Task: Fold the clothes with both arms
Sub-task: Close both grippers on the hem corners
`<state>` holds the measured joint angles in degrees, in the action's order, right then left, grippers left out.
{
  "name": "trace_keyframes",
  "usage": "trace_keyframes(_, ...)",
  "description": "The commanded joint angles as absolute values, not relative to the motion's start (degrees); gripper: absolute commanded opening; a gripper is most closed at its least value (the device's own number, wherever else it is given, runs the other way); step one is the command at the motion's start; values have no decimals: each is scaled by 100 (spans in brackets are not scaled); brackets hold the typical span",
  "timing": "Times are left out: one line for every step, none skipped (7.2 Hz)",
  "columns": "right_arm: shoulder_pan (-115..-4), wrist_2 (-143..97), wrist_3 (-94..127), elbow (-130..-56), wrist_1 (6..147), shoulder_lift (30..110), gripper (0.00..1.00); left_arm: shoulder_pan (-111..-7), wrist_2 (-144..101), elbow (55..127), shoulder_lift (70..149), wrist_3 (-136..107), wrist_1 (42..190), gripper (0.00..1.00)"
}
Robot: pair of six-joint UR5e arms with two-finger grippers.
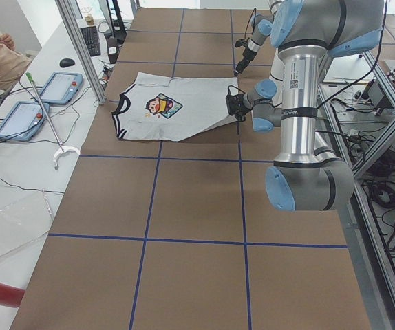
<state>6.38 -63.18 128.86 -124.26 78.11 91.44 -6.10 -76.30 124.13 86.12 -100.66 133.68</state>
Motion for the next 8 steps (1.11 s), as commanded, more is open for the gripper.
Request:
trace_keyframes(659,-6302,12824,-12279,7813,8949,65,-606,-7603,12410,8605,-10063,13368,0)
trace_keyframes(650,-6293,12815,-12157,7822,8886,65,-606,-7603,12410,8613,-10063,13368,0)
trace_keyframes(607,-6293,12762,-12086,7822,8886,65,-606,-7603,12410,8605,-10072,13368,0)
trace_keyframes(563,-6284,12666,-12007,7822,8886,65,-606,-7603,12410,8604,-10072,13368,0)
trace_keyframes(528,-6284,12639,-11980,7822,8877,61,-615,-7594,12410,8596,-10072,13368,0)
trace_keyframes(527,-6284,12639,-11979,7822,8860,48,-615,-7594,12401,8587,-10072,13368,0)
trace_keyframes(527,-6275,12647,-11979,7822,8859,35,-615,-7602,12401,8578,-10072,13368,0)
trace_keyframes(519,-6275,12647,-11979,7822,8859,19,-607,-7603,12401,8587,-10072,13368,0)
